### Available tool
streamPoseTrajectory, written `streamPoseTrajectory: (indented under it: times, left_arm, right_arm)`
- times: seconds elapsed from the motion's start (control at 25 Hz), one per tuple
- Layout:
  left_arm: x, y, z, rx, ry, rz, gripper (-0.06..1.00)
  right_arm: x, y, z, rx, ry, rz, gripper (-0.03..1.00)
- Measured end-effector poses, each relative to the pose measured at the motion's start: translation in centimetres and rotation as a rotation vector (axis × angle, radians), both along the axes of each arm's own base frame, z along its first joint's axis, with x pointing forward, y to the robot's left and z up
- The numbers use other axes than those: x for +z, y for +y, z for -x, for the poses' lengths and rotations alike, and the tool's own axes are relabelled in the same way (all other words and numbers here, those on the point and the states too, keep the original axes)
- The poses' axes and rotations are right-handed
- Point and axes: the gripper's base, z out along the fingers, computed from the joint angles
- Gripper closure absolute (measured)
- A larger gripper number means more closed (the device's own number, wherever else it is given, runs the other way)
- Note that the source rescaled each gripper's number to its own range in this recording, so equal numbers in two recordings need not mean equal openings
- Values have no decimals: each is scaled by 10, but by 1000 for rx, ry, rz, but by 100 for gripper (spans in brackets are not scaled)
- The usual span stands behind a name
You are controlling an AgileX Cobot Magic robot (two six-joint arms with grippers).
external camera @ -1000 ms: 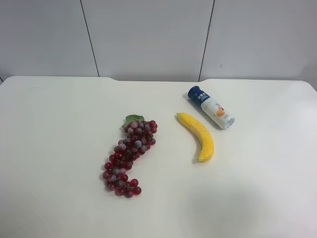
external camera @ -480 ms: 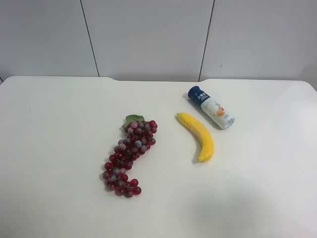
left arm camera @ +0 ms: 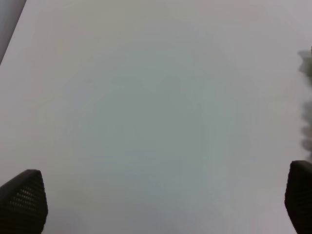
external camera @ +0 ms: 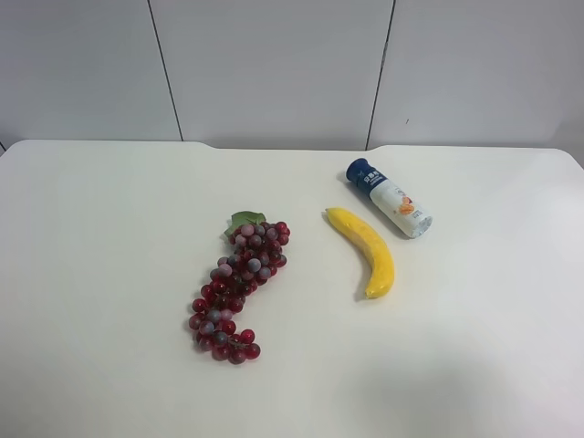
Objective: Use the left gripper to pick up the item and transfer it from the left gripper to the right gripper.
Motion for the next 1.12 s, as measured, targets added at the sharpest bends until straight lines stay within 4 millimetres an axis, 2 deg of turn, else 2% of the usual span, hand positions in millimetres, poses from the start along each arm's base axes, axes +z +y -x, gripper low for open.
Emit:
streamPoseTrajectory:
  times: [0.16, 1.12]
  left_arm:
    - [0, 0, 0, 0, 0, 0, -5]
    - [0, 0, 0, 0, 0, 0, -5]
  right_arm:
    - [0, 0, 0, -58, 0, -4, -3]
    - [0, 0, 0, -59, 0, -6, -3]
